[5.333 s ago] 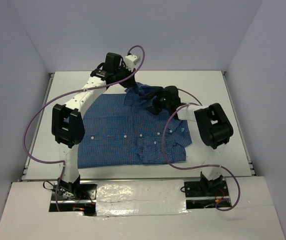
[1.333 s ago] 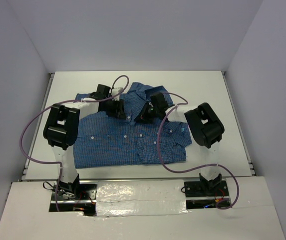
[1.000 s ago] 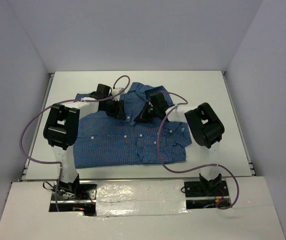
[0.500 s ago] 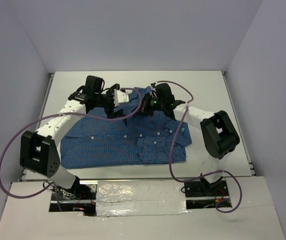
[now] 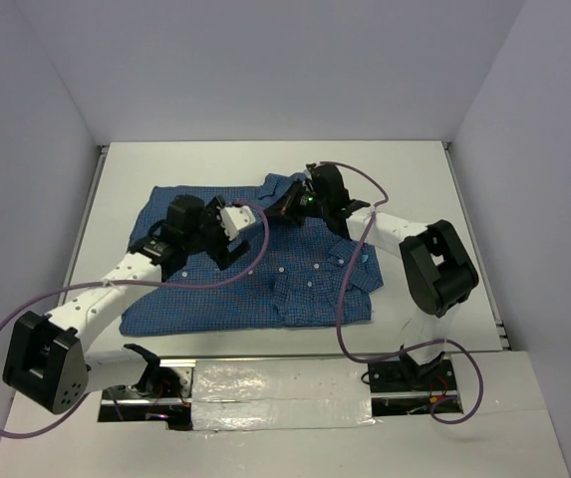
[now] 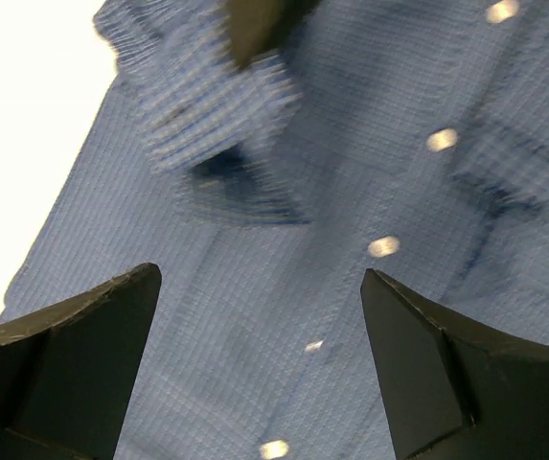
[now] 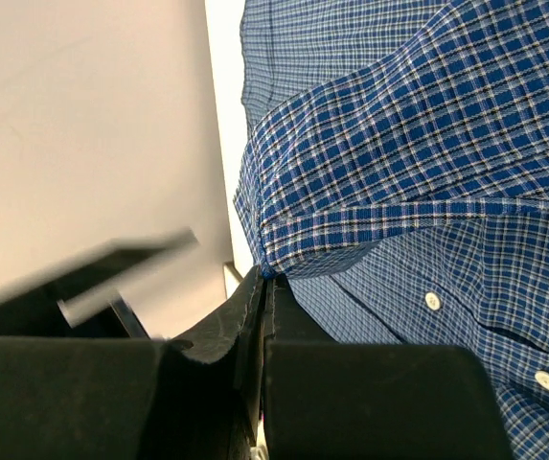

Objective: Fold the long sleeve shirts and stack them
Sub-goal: Fold the shirt

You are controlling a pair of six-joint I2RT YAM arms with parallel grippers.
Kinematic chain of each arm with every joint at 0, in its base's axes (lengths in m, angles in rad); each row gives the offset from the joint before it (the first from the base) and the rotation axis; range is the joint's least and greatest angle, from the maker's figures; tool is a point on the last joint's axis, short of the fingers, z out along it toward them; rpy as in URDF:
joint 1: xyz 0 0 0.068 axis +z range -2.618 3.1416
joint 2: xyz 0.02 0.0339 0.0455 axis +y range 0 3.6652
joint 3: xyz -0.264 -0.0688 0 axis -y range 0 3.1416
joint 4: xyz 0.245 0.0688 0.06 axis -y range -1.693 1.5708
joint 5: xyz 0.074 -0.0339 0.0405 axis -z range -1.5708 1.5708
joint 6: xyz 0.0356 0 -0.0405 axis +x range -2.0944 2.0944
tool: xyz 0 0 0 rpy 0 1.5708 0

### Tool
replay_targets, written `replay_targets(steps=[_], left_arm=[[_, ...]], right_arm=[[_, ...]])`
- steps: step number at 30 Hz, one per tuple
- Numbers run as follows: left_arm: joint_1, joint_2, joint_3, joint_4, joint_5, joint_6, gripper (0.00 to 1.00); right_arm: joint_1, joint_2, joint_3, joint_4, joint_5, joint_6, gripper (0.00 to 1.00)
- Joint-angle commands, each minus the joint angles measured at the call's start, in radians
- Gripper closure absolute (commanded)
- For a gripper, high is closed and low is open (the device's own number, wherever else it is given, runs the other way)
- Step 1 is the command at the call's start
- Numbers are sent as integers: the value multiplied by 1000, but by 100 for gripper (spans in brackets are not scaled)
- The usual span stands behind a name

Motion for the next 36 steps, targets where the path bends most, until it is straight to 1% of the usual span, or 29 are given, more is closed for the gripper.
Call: replay_targets(steps=[1,2,3,5,8,9,11,13,14,17,20,21,25,26,27,29,32,34,35,36], left_arm=[[-81,-10,-55,116,-190,-199,1],[-83,15,-60,105,-207,-274,1],[-83,27,-62,79,-214,-303,1],[-83,55,-74,84,-199,-366,1],[-83,74,-114,172,-164,-418,1],[-83,88,-112,198,-168,-429,1],[-80,133,-88,194,-179,-467,1],[-80,148,-89,211,-146,-484,1],[-78,162,-92,255,-132,-500,1],[-75,220,-88,320,-121,-536,1],[-69,262,-83,370,-136,-520,1],[-67,266,-88,387,-138,-485,1],[-64,297,-85,439,-165,-471,2],[-64,300,-83,471,-159,-463,10],[-64,303,-86,487,-150,-439,14],[-64,302,-86,516,-136,-411,20],[-64,299,-80,522,-110,-370,24],[-64,302,-77,518,-101,-360,39],[-64,303,-75,519,-98,-359,56],[-64,305,-75,525,-95,-354,68]], right_arm=[[12,-31,-20,52,31,40,100],[12,-32,-26,57,31,50,100],[14,-37,-37,62,32,53,100],[15,-39,-45,68,36,56,100],[20,-46,-63,82,39,65,100],[18,-49,-68,82,39,64,100],[18,-55,-72,80,43,60,100],[18,-62,-77,83,45,59,100],[17,-63,-78,83,46,59,100],[18,-66,-86,88,45,60,100],[18,-71,-91,88,40,56,100],[20,-72,-92,82,40,50,100],[20,-75,-106,95,39,56,100],[18,-75,-108,95,39,56,100],[18,-72,-106,92,36,53,100],[17,-69,-103,83,31,41,100],[18,-69,-105,65,36,24,100],[18,-72,-103,54,39,18,100],[18,-71,-103,53,39,16,100],[18,-74,-105,53,37,14,100]])
